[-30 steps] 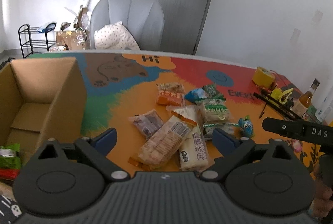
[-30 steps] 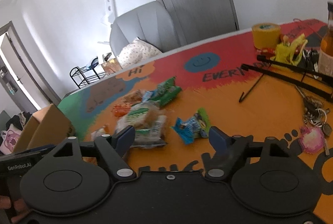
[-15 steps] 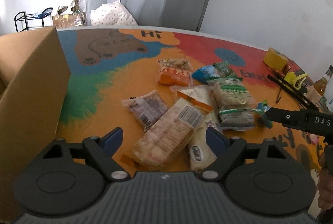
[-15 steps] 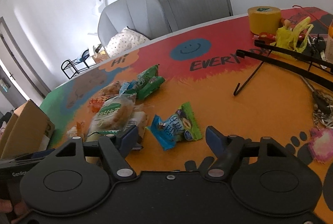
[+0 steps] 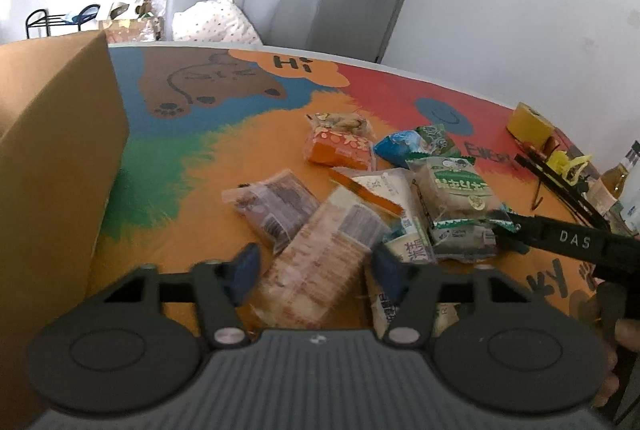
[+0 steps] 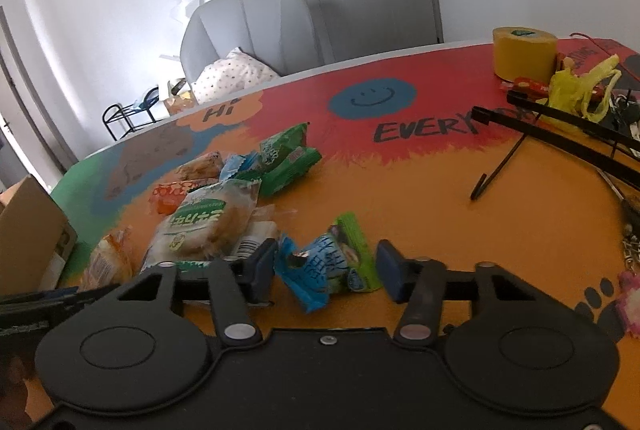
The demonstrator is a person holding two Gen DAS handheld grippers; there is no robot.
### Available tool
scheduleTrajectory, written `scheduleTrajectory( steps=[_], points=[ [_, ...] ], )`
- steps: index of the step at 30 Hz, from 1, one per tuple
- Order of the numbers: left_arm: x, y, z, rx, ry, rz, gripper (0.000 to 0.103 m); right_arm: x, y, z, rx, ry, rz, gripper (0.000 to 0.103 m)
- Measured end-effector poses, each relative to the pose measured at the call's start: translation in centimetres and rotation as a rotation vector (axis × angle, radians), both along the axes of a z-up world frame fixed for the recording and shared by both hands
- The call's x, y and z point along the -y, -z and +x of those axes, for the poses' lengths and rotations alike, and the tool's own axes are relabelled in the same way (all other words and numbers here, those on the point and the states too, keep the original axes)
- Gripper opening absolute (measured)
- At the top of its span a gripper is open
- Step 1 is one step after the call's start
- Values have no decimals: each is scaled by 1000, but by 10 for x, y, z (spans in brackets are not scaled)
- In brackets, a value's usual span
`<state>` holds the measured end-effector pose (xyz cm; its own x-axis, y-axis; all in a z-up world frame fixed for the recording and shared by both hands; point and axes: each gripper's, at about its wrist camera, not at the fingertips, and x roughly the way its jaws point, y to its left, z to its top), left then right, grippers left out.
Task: Organize snacks
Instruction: 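Grasp the long bread pack with the left tool while the right tool grasps the blue packet, then carry both packets into the cardboard box and open both tools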
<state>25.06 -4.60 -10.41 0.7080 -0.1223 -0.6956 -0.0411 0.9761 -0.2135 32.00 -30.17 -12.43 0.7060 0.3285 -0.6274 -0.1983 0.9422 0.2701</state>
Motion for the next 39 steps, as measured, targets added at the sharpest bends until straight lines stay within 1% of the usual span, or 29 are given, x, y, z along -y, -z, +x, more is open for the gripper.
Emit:
scheduleTrajectory(
  steps=[3,7,8,9,15,23,33,39],
  points=[
    [2,0,-2,-13,-8,18,34,2,-2,-4,1,-2,12,43],
    [2,-1,-6,-21,-14,15,34,4,-7,-12,7,1,31,37],
    [2,-2,-8,-20,-15,16,34,4,-10,-15,16,2,31,34],
    [2,-3,-10,-17,-16,17,34,4,-12,-17,17,0,33,28],
    [2,-17,-21,18,-15,21,34,1,-16,-28,16,-22,42,27],
    [-5,-38,-39,68,-37,17,34,-6,-35,-45,57,-45,54,27],
    [-20,-69,-60,143,-58,19,34,-32,-63,-60,125,-98,71,27],
    [-36,-85,-71,182,-93,30,34,-53,-78,-63,159,-138,93,27]
  ],
)
